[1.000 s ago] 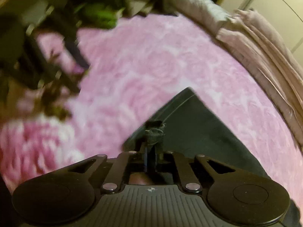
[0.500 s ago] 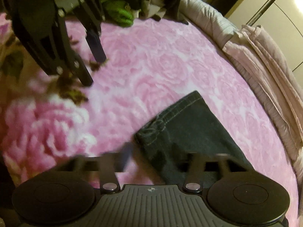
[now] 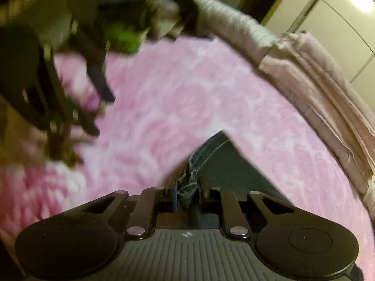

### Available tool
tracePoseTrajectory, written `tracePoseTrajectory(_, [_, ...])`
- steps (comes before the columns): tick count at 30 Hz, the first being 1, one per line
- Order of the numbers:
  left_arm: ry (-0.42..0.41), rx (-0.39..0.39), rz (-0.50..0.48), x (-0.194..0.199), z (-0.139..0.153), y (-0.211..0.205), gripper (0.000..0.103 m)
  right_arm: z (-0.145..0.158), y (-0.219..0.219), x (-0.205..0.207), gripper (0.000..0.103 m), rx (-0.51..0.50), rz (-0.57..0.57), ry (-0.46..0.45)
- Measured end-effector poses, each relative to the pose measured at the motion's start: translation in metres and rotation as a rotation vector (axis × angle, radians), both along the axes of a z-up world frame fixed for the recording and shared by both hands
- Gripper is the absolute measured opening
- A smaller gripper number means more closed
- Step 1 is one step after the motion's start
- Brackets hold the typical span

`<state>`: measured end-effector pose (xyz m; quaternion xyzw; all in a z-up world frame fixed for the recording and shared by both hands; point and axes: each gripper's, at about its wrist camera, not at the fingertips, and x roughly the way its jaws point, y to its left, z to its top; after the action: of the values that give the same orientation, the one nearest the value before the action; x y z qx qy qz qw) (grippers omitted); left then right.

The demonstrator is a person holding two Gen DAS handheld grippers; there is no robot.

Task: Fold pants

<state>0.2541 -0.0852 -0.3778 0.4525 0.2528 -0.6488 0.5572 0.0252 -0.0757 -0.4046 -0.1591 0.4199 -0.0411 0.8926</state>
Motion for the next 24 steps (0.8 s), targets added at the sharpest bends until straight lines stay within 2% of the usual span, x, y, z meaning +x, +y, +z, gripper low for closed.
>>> tracePoseTrajectory(3, [-0.01,-0.033,-0.016,-0.01,0.012,-0.028,0.035,0.037,-0.036,-0.004,0.011,0.148,-0.076,-0.053])
tracePoseTrajectory(8, [-0.035,-0.107,-0.092,-0.047,0.035,-0.096,0.036,0.091,-0.155,-0.038,0.01,0.489,-0.352,-0.206])
tracePoseTrajectory(12, [-0.041,-0.134,-0.123,-0.092,0.046,-0.162,0.036,0.124,-0.285,-0.119,0.01,0.652,-0.609,-0.394])
tracePoseTrajectory(15, [-0.033,-0.125,-0.15,-0.139,0.047,-0.212,0.036,0.135,-0.373,-0.199,0.01,0.697,-0.796,-0.524])
tracePoseTrajectory(17, [-0.023,-0.108,-0.186,-0.176,0.042,-0.244,0.037,0.124,-0.426,-0.257,0.01,0.708,-0.914,-0.581])
tracePoseTrajectory(18, [-0.018,-0.094,-0.205,-0.193,0.038,-0.258,0.037,0.109,-0.45,-0.283,0.01,0.717,-0.978,-0.59])
tracePoseTrajectory(21, [-0.012,-0.038,-0.267,-0.244,0.023,-0.294,0.037,0.03,-0.515,-0.346,0.01,0.856,-1.208,-0.517])
tracePoseTrajectory(22, [-0.015,-0.022,-0.29,-0.258,0.02,-0.302,0.037,0.007,-0.529,-0.359,0.01,0.922,-1.253,-0.479])
tracePoseTrajectory(24, [-0.02,0.001,-0.33,-0.285,0.016,-0.319,0.038,-0.006,-0.537,-0.367,0.01,0.97,-1.223,-0.466])
